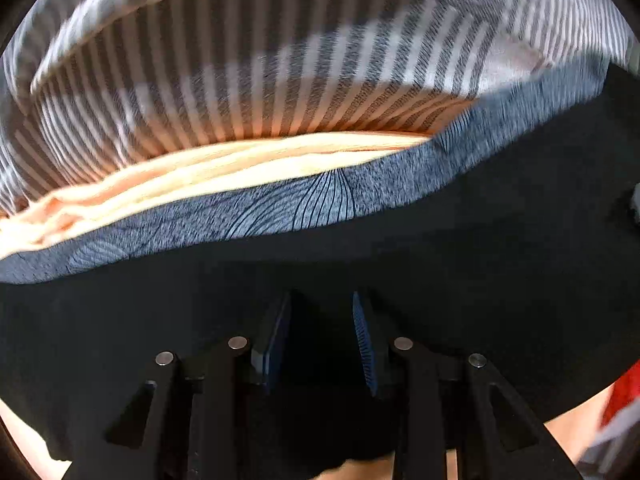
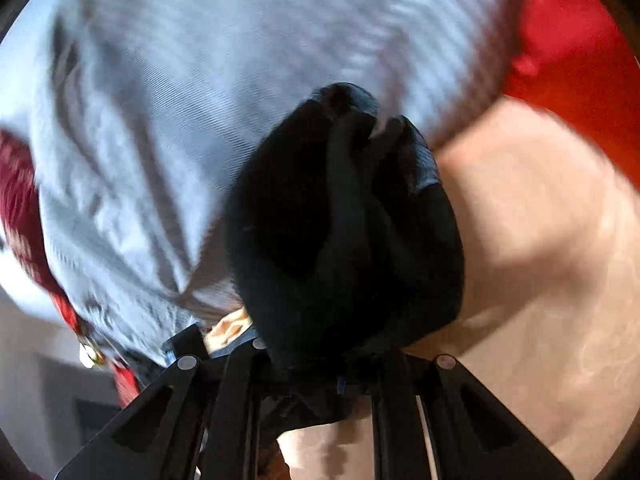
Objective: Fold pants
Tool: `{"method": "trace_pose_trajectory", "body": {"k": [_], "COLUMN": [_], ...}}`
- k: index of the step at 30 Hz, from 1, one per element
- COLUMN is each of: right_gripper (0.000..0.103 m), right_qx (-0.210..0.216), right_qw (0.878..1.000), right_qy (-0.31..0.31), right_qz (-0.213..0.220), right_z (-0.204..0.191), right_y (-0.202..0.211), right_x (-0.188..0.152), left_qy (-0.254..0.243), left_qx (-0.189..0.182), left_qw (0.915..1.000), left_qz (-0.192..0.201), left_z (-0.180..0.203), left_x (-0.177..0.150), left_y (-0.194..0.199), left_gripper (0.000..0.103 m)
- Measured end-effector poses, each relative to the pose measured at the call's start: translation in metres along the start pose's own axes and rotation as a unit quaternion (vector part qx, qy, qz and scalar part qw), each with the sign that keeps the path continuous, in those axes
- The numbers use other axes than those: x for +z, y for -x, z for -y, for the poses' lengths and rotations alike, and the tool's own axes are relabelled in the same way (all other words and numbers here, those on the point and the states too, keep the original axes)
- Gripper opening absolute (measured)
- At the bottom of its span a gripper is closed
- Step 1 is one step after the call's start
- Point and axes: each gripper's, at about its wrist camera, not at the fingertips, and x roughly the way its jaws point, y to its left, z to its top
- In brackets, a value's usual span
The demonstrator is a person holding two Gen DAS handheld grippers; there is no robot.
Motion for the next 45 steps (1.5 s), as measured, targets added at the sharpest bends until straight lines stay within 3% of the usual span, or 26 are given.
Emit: {"method": "trace_pose_trajectory", "body": {"k": [3,9,15,17,18,19,22,25,27,29,30,32,33,36,39,42,43,44,45], "right_gripper": [0.013,0.013,0.014,0.014,0.014,0.014,0.015,0.025,0.047,0.058,0.058,0.059,0.062,0.064,0.064,0.064,0.064,0.064,0.064], "right_qx": [-0.024,-0.073,-0.121,-0.143,-0.169,-0.169,-0.222,-0.275,-0.279,-0.257,-0.233,-0.222,-0.212,-0.215,-0.251,-0.265,-0.262,-0.231,-0.231], "right_qw": [0.997,0.979,0.956,0.947,0.936,0.936,0.909,0.873,0.859,0.865,0.875,0.881,0.889,0.908,0.922,0.929,0.935,0.953,0.953], "right_qy": [0.070,0.190,0.263,0.284,0.300,0.300,0.336,0.387,0.415,0.413,0.404,0.397,0.385,0.344,0.286,0.246,0.225,0.181,0.181], "right_qz": [0.006,-0.007,-0.036,-0.049,-0.069,-0.069,-0.105,-0.114,-0.110,-0.126,-0.131,-0.132,-0.129,-0.105,-0.076,-0.077,-0.077,-0.075,-0.075], "right_z": [-0.051,-0.143,-0.214,-0.228,-0.235,-0.235,-0.232,-0.228,-0.241,-0.248,-0.251,-0.245,-0.241,-0.227,-0.192,-0.168,-0.159,-0.139,-0.139], "right_y": [0.000,-0.029,-0.106,-0.139,-0.173,-0.173,-0.223,-0.242,-0.239,-0.227,-0.206,-0.190,-0.174,-0.141,-0.114,-0.108,-0.106,-0.105,-0.105], "right_x": [-0.011,-0.051,-0.122,-0.147,-0.177,-0.177,-0.222,-0.249,-0.259,-0.260,-0.258,-0.255,-0.247,-0.225,-0.189,-0.169,-0.162,-0.145,-0.145], "left_qy": [0.036,0.059,0.109,0.130,0.139,0.146,0.159,0.161,0.168,0.180,0.182,0.179,0.175,0.143,0.139,0.150,0.156,0.162,0.168], "left_qx": [-0.030,0.004,0.055,0.068,0.073,0.078,0.084,0.092,0.088,0.072,0.063,0.046,0.039,0.005,-0.027,-0.049,-0.056,-0.064,-0.079], "left_qw": [0.9989,0.9976,0.9923,0.9891,0.9875,0.9861,0.9837,0.9825,0.9816,0.9806,0.9808,0.9825,0.9837,0.9896,0.9899,0.9871,0.9855,0.9837,0.9810], "left_qz": [0.004,0.037,0.022,0.015,0.013,0.008,-0.007,-0.018,-0.021,-0.026,-0.028,-0.026,-0.016,0.013,-0.001,-0.026,-0.034,-0.043,-0.055], "left_z": [-0.030,-0.128,-0.221,-0.248,-0.263,-0.279,-0.312,-0.325,-0.336,-0.343,-0.349,-0.346,-0.341,-0.329,-0.315,-0.287,-0.287,-0.285,-0.282], "left_x": [-0.006,-0.032,-0.069,-0.083,-0.097,-0.105,-0.125,-0.139,-0.142,-0.146,-0.146,-0.140,-0.137,-0.122,-0.112,-0.101,-0.099,-0.098,-0.096], "left_y": [0.026,0.095,0.122,0.124,0.122,0.122,0.127,0.129,0.128,0.135,0.136,0.147,0.153,0.155,0.144,0.114,0.103,0.100,0.093], "left_gripper": [0.034,0.034,0.034,0.034,0.034,0.034,0.034,0.034,0.034,0.034,0.034,0.061,0.085,0.086,0.086,0.086,0.086,0.086,0.086]}}
